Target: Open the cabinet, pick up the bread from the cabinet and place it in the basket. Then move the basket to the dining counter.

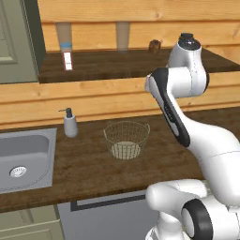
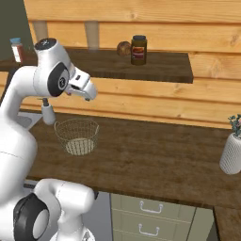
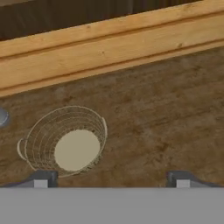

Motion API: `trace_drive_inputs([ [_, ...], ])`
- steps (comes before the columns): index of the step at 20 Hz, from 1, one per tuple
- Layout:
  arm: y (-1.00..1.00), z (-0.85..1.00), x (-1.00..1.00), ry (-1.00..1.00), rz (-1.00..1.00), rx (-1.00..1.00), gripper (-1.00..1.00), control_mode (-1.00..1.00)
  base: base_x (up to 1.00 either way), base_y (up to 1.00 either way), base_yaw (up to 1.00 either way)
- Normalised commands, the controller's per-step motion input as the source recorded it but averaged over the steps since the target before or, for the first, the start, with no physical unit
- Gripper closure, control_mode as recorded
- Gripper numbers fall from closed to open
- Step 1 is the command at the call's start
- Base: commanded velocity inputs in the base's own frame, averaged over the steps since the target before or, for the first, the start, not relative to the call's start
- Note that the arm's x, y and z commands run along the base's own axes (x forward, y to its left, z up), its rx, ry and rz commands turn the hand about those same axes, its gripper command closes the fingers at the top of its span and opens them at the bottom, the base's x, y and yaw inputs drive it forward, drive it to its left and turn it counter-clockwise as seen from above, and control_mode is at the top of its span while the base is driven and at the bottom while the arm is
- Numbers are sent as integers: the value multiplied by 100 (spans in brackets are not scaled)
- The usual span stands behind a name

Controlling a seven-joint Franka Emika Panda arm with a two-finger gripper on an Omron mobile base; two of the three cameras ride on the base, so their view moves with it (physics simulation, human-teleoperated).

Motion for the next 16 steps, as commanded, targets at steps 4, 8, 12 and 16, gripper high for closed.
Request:
trace_drive_inputs([
  [4, -1, 93, -9, -54, -46, 2, -100, -100, 0, 0, 0],
  [8, -24, 54, 12, -42, -28, 5, -100, -100, 0, 0, 0],
  [12, -18, 49, 66, -4, -3, 0, -100, -100, 0, 0, 0],
  [16, -39, 26, 76, 6, 16, 0, -100, -100, 0, 0, 0],
])
